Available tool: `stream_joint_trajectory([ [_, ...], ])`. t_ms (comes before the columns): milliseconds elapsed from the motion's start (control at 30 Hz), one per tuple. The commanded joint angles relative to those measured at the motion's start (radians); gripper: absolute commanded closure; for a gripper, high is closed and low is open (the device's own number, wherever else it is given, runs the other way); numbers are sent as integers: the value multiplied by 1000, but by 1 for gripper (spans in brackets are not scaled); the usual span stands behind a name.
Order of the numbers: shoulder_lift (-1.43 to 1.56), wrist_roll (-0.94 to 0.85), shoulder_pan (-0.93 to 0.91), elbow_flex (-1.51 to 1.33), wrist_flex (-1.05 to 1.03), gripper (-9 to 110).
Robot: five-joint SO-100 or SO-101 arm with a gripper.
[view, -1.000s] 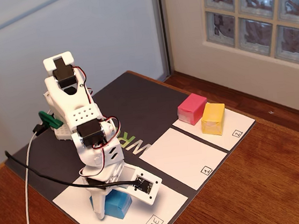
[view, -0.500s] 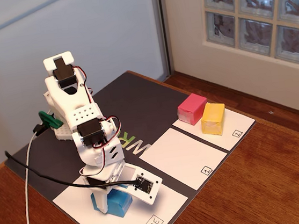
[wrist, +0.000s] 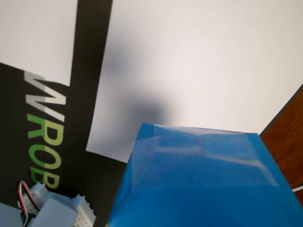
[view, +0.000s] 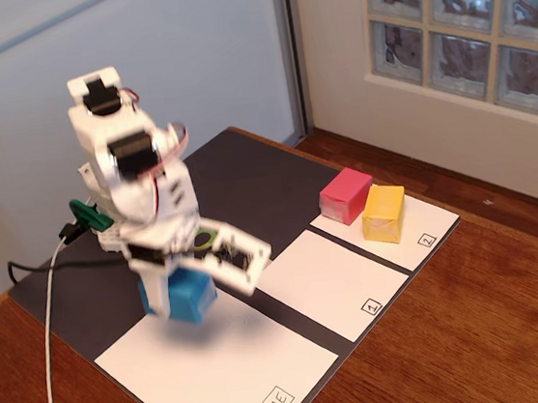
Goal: Move box blue to zone 1
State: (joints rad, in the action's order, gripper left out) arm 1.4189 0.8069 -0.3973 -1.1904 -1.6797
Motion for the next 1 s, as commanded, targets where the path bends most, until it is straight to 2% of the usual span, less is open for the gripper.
stream_joint_trajectory([
  [0, 127, 18, 55, 41, -60, 102],
  [233, 229, 129, 245, 26, -129, 102],
  [500, 275, 296, 485, -44, -109, 102],
  [733, 345, 407, 611, -238, -3, 102],
  [967, 334, 551, 644, -407, 167, 102],
])
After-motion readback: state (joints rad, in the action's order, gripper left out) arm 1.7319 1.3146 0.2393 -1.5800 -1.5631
